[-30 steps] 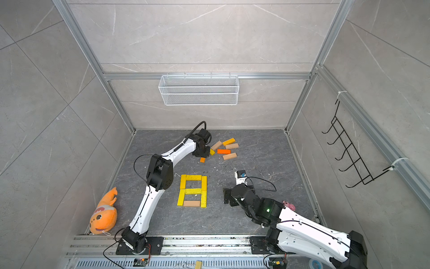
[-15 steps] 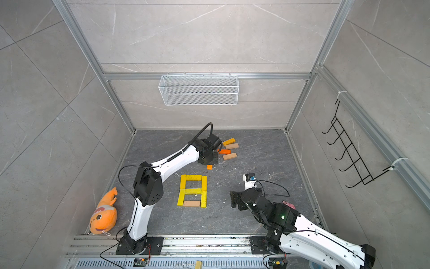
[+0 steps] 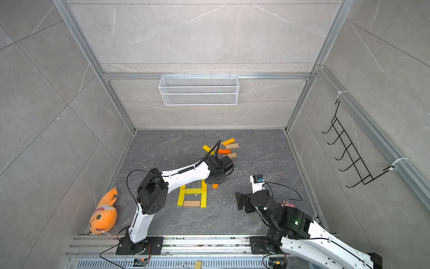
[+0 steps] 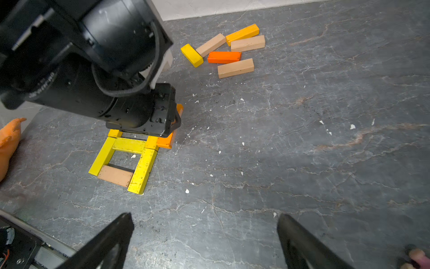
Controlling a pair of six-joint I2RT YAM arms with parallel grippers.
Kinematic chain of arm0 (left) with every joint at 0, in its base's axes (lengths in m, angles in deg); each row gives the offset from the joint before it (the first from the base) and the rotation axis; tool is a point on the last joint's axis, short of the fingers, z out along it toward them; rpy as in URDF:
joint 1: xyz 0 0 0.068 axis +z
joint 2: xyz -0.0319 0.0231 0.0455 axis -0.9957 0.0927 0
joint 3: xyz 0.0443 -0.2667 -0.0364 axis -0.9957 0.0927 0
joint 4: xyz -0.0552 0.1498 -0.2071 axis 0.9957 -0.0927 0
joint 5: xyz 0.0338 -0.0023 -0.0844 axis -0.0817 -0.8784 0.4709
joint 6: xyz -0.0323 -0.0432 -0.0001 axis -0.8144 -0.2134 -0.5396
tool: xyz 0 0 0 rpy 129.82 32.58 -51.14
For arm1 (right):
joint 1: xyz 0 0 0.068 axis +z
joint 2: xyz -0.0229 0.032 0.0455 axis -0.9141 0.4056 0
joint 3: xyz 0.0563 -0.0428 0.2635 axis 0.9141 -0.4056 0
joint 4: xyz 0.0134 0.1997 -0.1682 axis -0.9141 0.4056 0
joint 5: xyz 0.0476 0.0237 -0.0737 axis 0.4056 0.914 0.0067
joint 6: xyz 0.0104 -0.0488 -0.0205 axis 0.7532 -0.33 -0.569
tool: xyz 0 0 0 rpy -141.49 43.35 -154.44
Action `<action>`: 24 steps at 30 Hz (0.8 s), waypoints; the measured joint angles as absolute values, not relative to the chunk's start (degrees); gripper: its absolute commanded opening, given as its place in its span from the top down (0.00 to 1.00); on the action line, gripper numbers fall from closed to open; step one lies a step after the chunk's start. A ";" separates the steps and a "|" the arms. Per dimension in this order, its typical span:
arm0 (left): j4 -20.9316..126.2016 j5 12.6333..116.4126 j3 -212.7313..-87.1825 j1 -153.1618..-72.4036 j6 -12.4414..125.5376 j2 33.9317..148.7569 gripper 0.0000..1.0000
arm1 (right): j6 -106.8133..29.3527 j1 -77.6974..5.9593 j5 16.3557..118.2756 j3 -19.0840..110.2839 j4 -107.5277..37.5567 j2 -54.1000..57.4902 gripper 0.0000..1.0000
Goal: Assemble the number 8 with building blocks
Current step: Place the building block at the center of the board.
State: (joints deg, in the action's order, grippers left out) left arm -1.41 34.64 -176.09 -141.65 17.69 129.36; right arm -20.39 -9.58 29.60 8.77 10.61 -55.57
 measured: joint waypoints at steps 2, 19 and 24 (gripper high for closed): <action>-1.00 34.64 -174.85 -141.92 16.67 129.36 0.74 | -20.39 -9.58 29.60 8.77 11.02 -55.57 0.00; 4.75 35.93 -173.82 -141.63 16.12 131.96 0.74 | -20.37 -9.58 29.32 8.77 11.66 -54.00 0.00; 5.76 36.11 -173.82 -141.17 16.36 132.90 0.74 | -20.37 -9.58 29.34 8.77 11.64 -53.06 0.00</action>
